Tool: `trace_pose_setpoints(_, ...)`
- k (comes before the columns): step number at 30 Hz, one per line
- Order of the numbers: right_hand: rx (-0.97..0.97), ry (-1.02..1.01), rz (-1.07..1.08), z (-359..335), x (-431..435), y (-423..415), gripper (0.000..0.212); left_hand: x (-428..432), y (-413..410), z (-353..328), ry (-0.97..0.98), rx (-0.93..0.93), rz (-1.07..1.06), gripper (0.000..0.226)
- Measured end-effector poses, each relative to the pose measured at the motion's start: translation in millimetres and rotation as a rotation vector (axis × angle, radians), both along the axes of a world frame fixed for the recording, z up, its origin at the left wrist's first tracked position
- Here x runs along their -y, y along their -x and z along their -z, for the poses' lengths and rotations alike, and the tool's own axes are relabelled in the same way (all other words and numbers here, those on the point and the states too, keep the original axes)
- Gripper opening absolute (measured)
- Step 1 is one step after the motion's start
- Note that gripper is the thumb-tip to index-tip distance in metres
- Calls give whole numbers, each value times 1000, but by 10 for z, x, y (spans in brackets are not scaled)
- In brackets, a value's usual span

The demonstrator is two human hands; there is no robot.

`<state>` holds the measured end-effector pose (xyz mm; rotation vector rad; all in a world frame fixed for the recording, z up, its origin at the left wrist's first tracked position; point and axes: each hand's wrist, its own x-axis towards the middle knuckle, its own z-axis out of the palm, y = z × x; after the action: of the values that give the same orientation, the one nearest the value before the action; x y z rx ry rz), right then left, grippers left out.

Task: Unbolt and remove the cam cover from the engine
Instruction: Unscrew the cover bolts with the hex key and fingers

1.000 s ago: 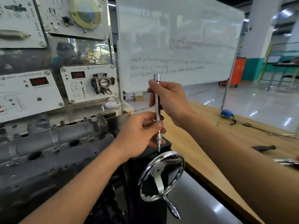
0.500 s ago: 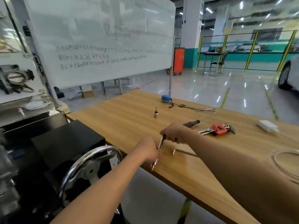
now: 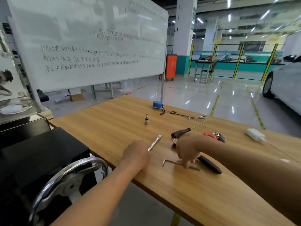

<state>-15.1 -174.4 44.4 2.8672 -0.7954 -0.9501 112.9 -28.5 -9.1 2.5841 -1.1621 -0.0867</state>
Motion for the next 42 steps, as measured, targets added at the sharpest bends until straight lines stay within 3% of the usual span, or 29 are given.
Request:
trace_pose_setpoints(5, 102, 190, -74, 174, -253, 47, 31, -364, 75, -224, 54, 84, 61, 28)
trace_pose_setpoints(8, 80, 189, -59, 87, -423, -105, 36, -826, 65, -453, 86, 63, 117, 34)
trace_pose_setpoints(10, 187, 179, -42, -76, -567, -291, 45, -1214, 21, -673, 128, 45, 112, 38)
trace_pose_setpoints(14, 385, 168, -163, -710, -1104, -791, 20, -2044, -65, -1211, 290, 64, 37, 31)
trace_pose_setpoints(18, 612, 172, -343, -1349, -1809, -1258, 18, -2845, -176, -1660, 370, 131, -90, 25)
trace_pose_setpoints(19, 690, 61, -376, -1460, -2018, -1348, 15, -3040, -205, -1741, 374, 157, -119, 24)
trace_pose_setpoints(22, 880, -617, -453, -1638, -2767, -1522, 7, -3605, -302, -1934, 392, 242, -220, 19)
trace_pose_setpoints(24, 929, -851, -574, -1633, -3295, -1648, 8, -3969, -378, -2005, 415, 289, -291, 18)
trace_pose_setpoints(31, 1032, -1007, -859, -1404, -4629, -2189, 20, -4945, -653, -2040, 443, 340, -439, 14)
trace_pose_setpoints(37, 950, -1141, -1011, -1300, -4967, -2551, 14, -5349, -889, -2079, 615, 259, -352, 14)
trace_pose_setpoints(42, 833, -1205, -1075, -1153, -5070, -2738, 11, -5510, -1104, -2055, 543, 91, -224, 11)
